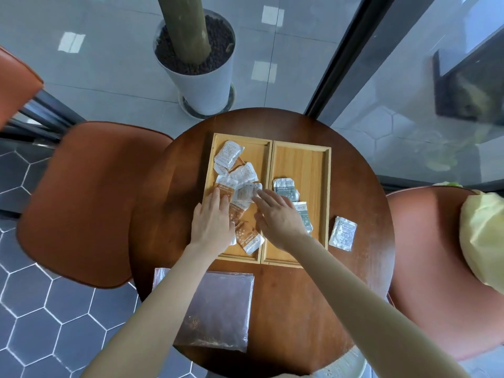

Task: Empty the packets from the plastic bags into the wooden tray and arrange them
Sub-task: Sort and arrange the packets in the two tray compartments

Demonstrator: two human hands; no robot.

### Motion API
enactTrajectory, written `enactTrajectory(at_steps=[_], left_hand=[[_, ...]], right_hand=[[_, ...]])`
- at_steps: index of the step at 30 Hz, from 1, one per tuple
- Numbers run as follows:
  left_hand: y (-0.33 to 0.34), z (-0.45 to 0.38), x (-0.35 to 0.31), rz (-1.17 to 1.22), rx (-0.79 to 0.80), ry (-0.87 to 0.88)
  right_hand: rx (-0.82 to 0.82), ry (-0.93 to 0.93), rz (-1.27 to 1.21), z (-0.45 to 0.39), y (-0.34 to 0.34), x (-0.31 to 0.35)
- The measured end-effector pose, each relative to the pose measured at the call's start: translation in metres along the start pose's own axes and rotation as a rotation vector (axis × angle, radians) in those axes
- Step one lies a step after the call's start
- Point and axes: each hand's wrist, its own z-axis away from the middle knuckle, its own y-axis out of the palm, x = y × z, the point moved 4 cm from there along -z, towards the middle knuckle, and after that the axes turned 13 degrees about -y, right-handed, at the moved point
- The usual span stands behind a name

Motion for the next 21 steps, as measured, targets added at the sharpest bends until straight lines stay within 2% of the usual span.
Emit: enactTrajectory(at_steps=[3,8,13,21], left_hand=[[-0.020,0.000,-0.017,0.055,-0.106,0.058],[-0.032,0.002,-0.070,0.064,-0.207,0.315],[-0.017,0.018,-0.133,0.067,-0.230,0.536],[0.013,0.040,-0.204,0.099,-0.216,0.726]], right_hand=[[-0.059,0.079,-0.025,0.015,-0.017,-0.012],[-0.108,0.260,-0.083,0.054,-0.026,-0.048],[-0.238,0.417,-0.066,0.103,-0.020,-0.085],[-0.437,0.680,-0.162,0.157,0.019,-0.115]])
